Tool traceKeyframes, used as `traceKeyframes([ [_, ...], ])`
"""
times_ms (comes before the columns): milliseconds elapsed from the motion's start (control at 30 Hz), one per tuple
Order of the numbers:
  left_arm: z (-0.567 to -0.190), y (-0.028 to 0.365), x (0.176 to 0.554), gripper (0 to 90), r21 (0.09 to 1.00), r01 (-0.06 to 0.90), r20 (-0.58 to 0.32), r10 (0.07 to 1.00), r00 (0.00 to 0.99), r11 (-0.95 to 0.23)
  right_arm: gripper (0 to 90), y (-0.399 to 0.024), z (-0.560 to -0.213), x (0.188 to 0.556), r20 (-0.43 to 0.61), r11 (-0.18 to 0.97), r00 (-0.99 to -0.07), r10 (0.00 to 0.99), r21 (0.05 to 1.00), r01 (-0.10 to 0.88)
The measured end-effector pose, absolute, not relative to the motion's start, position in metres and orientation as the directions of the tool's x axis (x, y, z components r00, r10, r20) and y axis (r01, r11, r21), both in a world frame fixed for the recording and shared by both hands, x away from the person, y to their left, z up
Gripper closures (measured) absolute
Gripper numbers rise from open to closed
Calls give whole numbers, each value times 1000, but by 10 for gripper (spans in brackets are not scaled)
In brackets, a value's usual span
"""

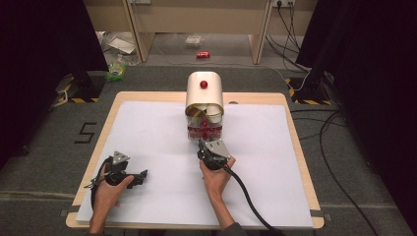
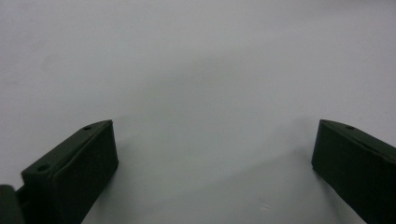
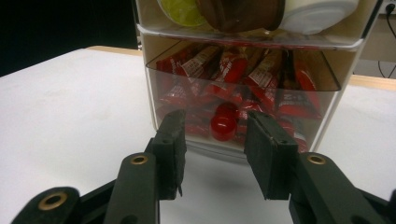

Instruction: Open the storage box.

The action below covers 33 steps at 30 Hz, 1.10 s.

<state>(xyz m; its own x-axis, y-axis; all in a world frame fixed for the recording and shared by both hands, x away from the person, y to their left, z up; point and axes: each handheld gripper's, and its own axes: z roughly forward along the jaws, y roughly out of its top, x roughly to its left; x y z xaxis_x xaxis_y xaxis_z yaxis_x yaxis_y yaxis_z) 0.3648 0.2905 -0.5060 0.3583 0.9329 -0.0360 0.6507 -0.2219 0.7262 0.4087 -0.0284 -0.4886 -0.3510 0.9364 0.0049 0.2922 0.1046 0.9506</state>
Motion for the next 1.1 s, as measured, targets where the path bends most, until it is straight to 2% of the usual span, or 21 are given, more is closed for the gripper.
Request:
traceKeyframes([
  [1100, -506, 291, 365, 0, 727, 650, -38, 933, 358, -220, 663, -15, -493, 422, 3, 95, -274, 962, 934, 344],
])
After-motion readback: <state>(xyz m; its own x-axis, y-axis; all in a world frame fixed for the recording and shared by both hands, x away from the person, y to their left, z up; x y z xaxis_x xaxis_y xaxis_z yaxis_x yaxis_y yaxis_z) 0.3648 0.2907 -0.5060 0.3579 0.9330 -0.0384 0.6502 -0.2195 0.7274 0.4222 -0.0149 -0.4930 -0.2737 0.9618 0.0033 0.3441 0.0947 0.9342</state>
